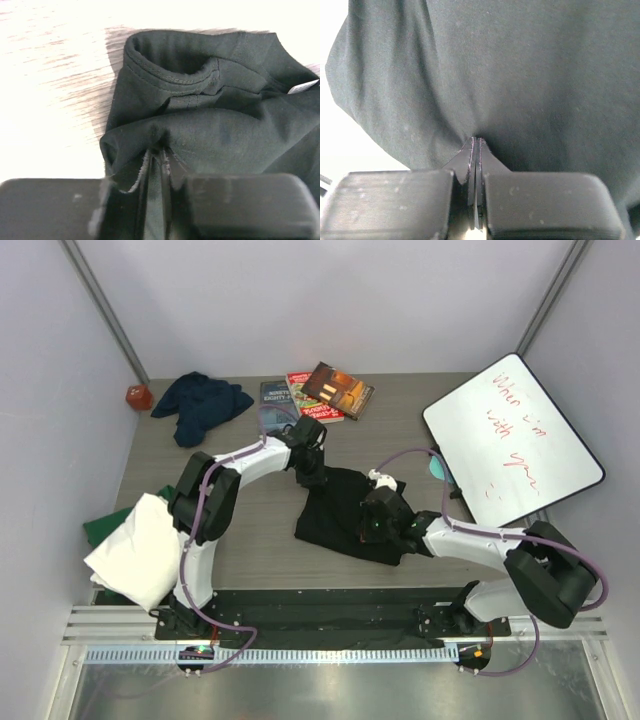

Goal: Fold and stack the t-shirts

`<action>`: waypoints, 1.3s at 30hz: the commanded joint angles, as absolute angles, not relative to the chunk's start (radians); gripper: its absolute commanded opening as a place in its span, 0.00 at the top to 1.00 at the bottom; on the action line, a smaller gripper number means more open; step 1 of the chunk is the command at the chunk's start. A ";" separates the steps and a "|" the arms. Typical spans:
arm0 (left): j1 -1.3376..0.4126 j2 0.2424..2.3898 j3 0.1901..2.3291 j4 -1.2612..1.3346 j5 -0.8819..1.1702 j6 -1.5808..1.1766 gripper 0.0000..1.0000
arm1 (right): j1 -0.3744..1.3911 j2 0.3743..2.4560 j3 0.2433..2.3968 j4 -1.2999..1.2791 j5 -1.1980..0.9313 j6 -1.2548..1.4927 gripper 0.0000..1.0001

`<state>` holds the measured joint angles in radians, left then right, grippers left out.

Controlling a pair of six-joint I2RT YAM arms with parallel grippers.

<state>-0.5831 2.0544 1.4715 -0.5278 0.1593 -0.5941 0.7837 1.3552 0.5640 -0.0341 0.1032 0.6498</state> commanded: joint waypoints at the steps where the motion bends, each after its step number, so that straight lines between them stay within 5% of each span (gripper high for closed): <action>1: -0.535 2.028 1.468 -0.496 0.140 -0.575 0.79 | 0.790 1.260 0.566 -0.101 0.207 0.629 0.99; 5: -0.506 1.941 1.496 -0.518 0.147 -0.587 0.66 | 0.788 1.241 0.665 -0.164 0.268 0.557 0.99; 14: -0.505 1.784 1.448 -0.565 0.201 -0.588 0.67 | 0.698 1.379 0.888 -0.219 0.287 0.462 0.99; 23: -0.587 1.713 1.192 -0.476 0.216 -0.620 1.00 | 0.512 1.523 0.861 -0.163 0.325 0.422 0.99; 39: -0.676 1.760 1.006 -0.377 0.203 -0.666 1.00 | 0.485 1.706 0.810 -0.092 0.403 0.443 0.99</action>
<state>-0.6666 1.7714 1.0462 -0.4004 0.2104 -0.6556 0.4896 1.6577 0.8288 -0.0597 0.3477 0.4400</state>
